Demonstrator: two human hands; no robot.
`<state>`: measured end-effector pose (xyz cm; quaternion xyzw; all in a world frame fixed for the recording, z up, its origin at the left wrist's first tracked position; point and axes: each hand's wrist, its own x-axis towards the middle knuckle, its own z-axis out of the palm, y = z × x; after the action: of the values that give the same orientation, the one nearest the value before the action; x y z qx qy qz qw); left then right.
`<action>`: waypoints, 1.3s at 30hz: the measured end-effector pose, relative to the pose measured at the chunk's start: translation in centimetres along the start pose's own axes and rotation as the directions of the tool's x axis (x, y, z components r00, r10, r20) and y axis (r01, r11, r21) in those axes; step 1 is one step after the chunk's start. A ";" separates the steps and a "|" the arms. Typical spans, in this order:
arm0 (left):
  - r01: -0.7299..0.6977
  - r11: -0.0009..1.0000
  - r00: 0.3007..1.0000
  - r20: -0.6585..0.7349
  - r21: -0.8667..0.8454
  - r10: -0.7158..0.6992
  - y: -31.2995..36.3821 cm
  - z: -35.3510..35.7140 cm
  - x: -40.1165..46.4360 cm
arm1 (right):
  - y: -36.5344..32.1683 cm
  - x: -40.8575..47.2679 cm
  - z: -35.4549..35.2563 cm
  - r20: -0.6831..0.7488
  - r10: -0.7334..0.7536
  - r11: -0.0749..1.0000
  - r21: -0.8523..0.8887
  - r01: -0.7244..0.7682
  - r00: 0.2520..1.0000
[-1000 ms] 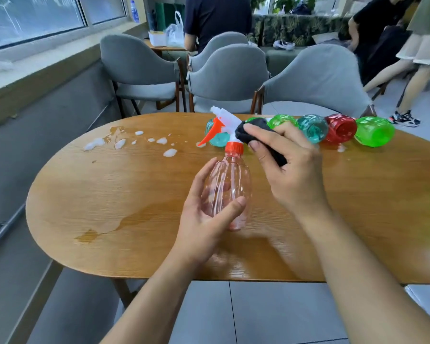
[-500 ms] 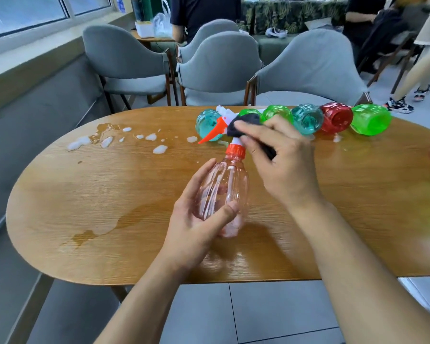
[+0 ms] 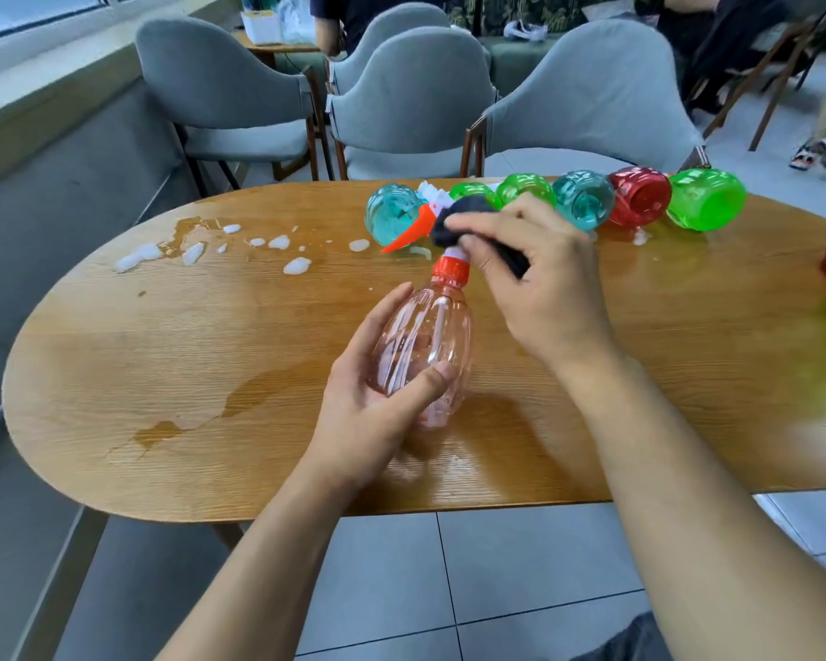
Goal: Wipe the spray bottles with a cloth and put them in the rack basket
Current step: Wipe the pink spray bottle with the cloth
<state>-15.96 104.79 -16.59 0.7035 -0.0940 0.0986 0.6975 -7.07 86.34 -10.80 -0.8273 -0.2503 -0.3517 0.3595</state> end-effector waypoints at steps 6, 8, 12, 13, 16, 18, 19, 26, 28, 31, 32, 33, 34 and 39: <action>-0.019 1.000 1.000 0.011 0.004 0.019 0.1 0.4 0.0 | -1.1 -0.1 0.3 0.014 -0.103 0.994 -0.020 0.104 0.995; -0.019 1.000 1.000 0.011 0.022 0.019 0.1 0.2 0.0 | -1.3 -0.1 0.4 0.042 -0.144 0.989 -0.031 0.146 0.989; -0.025 0.999 0.998 0.064 0.035 0.023 0.1 0.4 -0.3 | -1.2 0.2 0.1 -0.185 -0.001 0.994 -0.108 -0.019 0.983; -0.026 0.999 0.998 0.062 0.034 0.024 0.1 0.4 -0.3 | -1.4 0.2 0.1 -0.162 -0.017 0.993 -0.116 -0.002 0.987; -0.026 0.998 0.999 0.029 0.052 0.025 -0.2 0.2 -0.2 | -2.3 -0.2 0.8 0.086 -0.190 0.975 -0.103 0.198 0.978; -0.029 0.998 1.000 0.013 0.051 0.028 -0.1 0.1 -0.1 | -2.5 -0.3 1.1 0.142 -0.233 0.963 -0.100 0.248 0.962; -0.030 0.999 1.000 0.010 0.045 0.030 0.0 0.2 -0.1 | -2.3 -0.2 1.0 0.095 -0.206 0.970 -0.108 0.216 0.974; -0.042 0.998 0.999 0.027 0.037 0.041 0.0 -0.1 -0.4 | 0.6 0.2 0.3 -0.116 0.035 0.998 -0.054 -0.042 0.993; -0.042 0.998 0.999 0.024 0.038 0.041 0.0 -0.3 -0.4 | 0.3 0.0 0.1 -0.042 -0.035 0.999 0.008 0.035 0.999; -0.047 0.998 0.999 0.020 0.044 0.046 0.2 -0.3 -0.3 | 0.3 0.0 0.2 0.021 -0.103 0.995 0.019 0.102 0.995; -0.045 0.998 0.999 0.022 0.045 0.044 0.1 -0.3 -0.2 | 0.4 0.1 0.3 0.010 -0.075 0.997 0.002 0.075 0.997; -0.042 0.998 0.999 0.028 0.046 0.041 0.1 -0.3 -0.2 | 0.7 0.2 0.3 -0.018 -0.025 1.000 -0.012 0.025 1.000; -0.038 0.998 0.999 0.036 0.049 0.036 0.1 -0.3 -0.1 | 1.1 0.4 0.3 -0.052 0.043 0.999 -0.019 -0.045 0.998; -0.019 0.999 0.992 0.127 0.046 0.013 0.2 -0.2 -0.4 | 2.3 1.8 -1.2 -0.083 0.266 0.947 0.209 -0.245 0.960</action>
<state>-16.43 105.03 -16.47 0.7238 -0.1412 0.0615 0.6726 -4.87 84.32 -9.81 -0.7923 -0.1542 -0.3208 0.4955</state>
